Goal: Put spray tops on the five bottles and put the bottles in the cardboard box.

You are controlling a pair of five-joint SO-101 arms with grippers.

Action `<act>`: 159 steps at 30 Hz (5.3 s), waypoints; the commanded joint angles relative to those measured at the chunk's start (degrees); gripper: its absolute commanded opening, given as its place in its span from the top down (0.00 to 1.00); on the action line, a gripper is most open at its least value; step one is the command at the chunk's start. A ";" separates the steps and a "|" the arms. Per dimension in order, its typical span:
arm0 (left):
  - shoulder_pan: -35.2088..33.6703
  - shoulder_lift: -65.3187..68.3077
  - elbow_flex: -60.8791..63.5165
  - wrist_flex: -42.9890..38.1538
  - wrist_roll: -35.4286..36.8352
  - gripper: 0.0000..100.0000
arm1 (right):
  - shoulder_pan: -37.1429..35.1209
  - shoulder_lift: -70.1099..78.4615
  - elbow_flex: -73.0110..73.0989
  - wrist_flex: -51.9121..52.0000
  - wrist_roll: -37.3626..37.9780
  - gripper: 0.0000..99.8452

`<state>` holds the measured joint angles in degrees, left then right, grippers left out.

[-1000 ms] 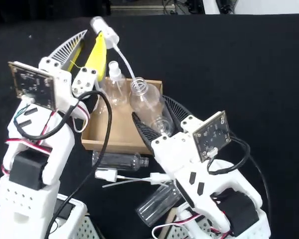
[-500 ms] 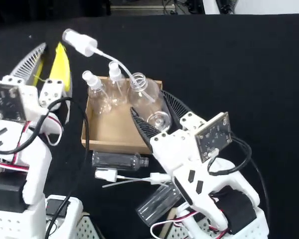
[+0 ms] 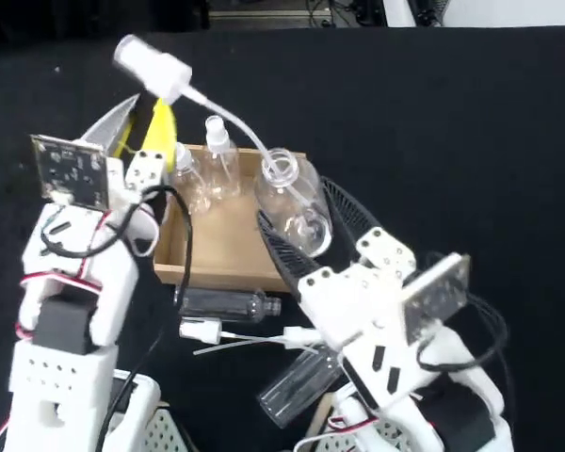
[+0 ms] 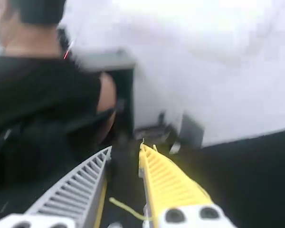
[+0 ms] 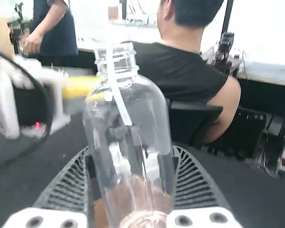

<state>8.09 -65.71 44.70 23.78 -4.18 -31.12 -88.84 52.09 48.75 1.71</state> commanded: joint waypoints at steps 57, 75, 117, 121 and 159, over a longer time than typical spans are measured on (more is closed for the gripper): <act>2.15 -2.29 3.12 -4.92 -26.73 0.92 | -0.53 -1.27 6.46 -4.57 -3.43 0.98; -18.33 -33.76 28.00 8.26 -12.31 0.92 | 29.54 6.02 8.40 -18.46 -9.32 0.97; -36.44 -38.68 52.70 8.70 10.20 0.92 | 51.08 38.11 24.57 -57.76 2.73 0.97; -34.51 -38.68 52.70 8.70 10.02 0.92 | 56.35 48.22 24.92 -67.87 2.73 0.97; -34.24 -38.59 52.70 10.29 9.85 0.92 | 63.74 114.86 -0.75 -114.11 -5.45 0.97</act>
<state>-26.81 -103.87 95.96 33.89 5.58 32.00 25.63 56.57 -63.60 -3.21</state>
